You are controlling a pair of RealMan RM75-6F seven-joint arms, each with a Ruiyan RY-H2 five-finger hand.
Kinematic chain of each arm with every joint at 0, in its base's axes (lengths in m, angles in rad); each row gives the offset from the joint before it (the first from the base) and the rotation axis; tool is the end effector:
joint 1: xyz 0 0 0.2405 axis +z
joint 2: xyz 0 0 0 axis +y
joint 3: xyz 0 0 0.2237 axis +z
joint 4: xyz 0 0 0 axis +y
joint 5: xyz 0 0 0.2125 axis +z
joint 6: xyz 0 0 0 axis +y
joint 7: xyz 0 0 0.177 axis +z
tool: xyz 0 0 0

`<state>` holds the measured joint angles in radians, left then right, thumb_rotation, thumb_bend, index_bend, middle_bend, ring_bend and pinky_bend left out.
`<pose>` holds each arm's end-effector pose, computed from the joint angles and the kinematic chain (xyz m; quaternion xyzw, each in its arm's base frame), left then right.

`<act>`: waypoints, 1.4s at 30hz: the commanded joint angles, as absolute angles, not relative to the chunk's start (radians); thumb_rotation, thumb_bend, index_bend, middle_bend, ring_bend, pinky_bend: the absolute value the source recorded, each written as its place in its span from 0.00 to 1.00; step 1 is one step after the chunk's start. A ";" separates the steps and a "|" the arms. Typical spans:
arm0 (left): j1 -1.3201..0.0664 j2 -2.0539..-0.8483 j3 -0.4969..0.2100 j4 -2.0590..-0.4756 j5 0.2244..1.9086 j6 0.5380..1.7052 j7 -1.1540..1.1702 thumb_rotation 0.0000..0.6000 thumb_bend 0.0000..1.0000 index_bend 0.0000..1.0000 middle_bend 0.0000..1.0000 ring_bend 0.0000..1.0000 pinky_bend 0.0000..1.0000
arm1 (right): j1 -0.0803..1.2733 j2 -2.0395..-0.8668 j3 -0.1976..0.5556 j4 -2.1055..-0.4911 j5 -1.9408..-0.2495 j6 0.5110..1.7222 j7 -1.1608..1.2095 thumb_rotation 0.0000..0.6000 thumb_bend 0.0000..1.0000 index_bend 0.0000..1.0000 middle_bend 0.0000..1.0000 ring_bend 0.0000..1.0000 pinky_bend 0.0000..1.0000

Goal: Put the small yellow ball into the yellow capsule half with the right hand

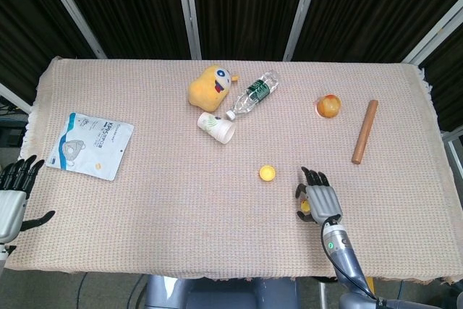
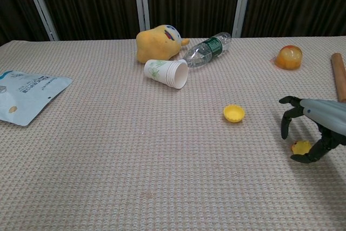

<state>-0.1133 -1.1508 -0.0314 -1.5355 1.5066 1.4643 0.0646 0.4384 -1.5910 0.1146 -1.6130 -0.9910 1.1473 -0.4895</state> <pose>-0.2911 0.2171 0.1341 -0.6269 -0.3556 -0.3550 0.5954 -0.1957 -0.2763 -0.0369 0.6550 -0.4965 0.3003 0.4839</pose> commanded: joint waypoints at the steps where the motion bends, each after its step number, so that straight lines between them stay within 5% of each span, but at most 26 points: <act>1: -0.114 -1.151 -0.031 -1.535 1.507 1.464 0.064 1.00 0.00 0.00 0.00 0.00 0.08 | 0.439 -1.592 0.114 -1.611 -0.993 1.147 -0.489 1.00 0.19 0.49 0.00 0.00 0.00; 22: -0.115 -1.149 -0.029 -1.537 1.511 1.463 0.062 1.00 0.00 0.00 0.00 0.00 0.08 | 0.440 -1.578 0.116 -1.610 -1.022 1.151 -0.460 1.00 0.19 0.53 0.00 0.00 0.00; 31: -0.115 -1.148 -0.028 -1.536 1.512 1.462 0.057 1.00 0.00 0.00 0.00 0.00 0.08 | 0.443 -1.576 0.102 -1.589 -0.987 1.126 -0.484 1.00 0.19 0.38 0.00 0.00 0.00; 42: -0.115 -1.147 -0.028 -1.538 1.513 1.463 0.057 1.00 0.00 0.00 0.00 0.00 0.08 | 0.437 -1.559 0.100 -1.588 -0.974 1.127 -0.480 1.00 0.32 0.44 0.00 0.00 0.00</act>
<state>-0.1148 -1.1473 -0.0280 -1.5381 1.5130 1.4634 0.0574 0.4381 -1.5591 0.1003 -1.5887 -0.9732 1.1264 -0.4810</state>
